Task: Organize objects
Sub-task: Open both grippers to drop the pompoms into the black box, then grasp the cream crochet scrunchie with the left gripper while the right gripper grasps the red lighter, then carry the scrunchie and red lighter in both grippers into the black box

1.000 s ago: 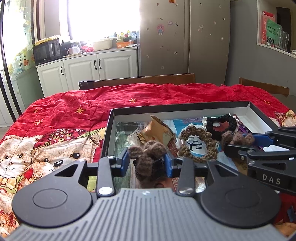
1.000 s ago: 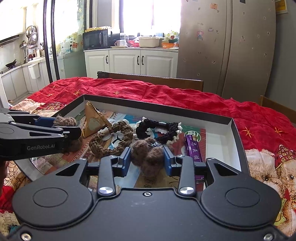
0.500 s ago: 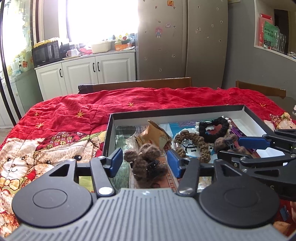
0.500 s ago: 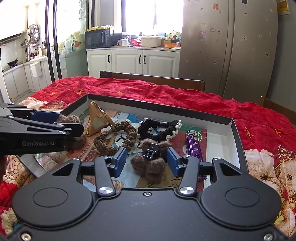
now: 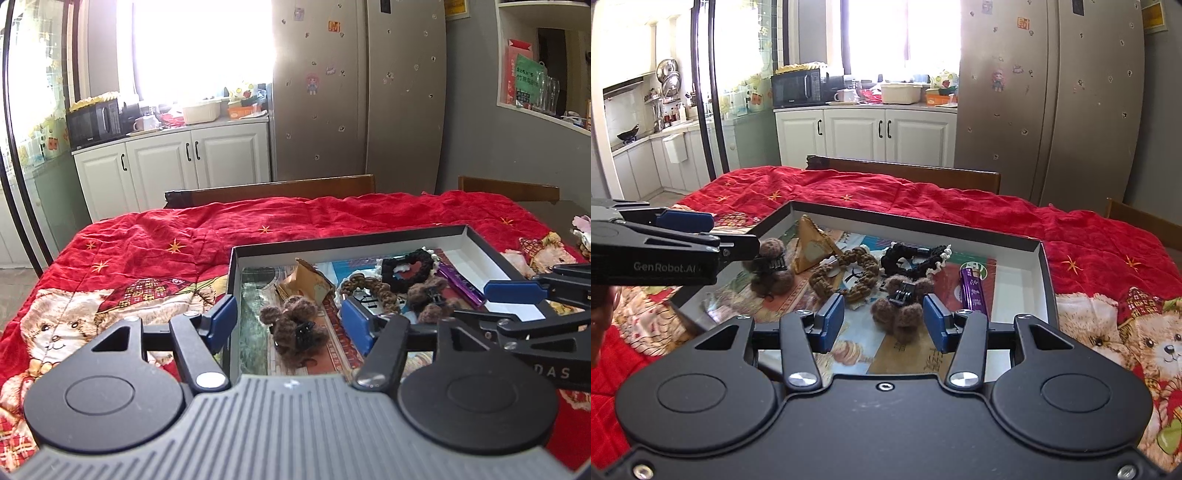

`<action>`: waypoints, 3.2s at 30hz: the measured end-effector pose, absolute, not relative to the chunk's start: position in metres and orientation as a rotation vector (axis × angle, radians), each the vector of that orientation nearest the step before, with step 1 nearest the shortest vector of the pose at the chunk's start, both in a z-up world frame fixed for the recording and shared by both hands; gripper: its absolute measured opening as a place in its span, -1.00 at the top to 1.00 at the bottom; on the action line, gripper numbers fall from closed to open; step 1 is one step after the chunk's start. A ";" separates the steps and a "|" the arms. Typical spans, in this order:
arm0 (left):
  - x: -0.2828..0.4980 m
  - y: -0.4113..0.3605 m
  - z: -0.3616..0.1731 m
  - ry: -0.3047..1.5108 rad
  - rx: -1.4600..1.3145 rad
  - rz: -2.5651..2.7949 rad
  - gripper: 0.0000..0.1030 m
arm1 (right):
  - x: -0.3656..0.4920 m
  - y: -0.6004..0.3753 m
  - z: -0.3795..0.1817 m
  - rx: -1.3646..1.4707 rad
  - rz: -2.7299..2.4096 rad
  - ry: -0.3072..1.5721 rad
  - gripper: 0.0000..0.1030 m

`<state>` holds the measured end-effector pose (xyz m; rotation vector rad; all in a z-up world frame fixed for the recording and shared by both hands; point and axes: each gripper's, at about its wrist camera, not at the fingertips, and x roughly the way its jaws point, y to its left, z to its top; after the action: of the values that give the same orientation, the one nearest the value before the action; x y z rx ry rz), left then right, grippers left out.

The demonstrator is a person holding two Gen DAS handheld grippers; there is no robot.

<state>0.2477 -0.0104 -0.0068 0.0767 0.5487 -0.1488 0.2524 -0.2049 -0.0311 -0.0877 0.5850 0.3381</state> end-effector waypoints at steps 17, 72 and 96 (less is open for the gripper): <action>0.172 -0.002 -0.008 0.556 0.129 -0.231 -0.47 | 0.158 -0.205 -0.011 -0.125 0.400 0.630 0.35; 0.129 0.003 -0.063 0.667 0.052 -0.336 0.68 | 0.142 -0.169 -0.071 -0.104 0.428 0.671 0.52; 0.125 0.004 -0.007 0.536 0.009 -0.391 0.71 | 0.131 -0.197 -0.036 0.025 0.473 0.563 0.52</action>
<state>0.1245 0.0039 -0.0068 0.0088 0.5364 -0.3912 0.1309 -0.1972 -0.0356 0.0247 0.5631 0.4732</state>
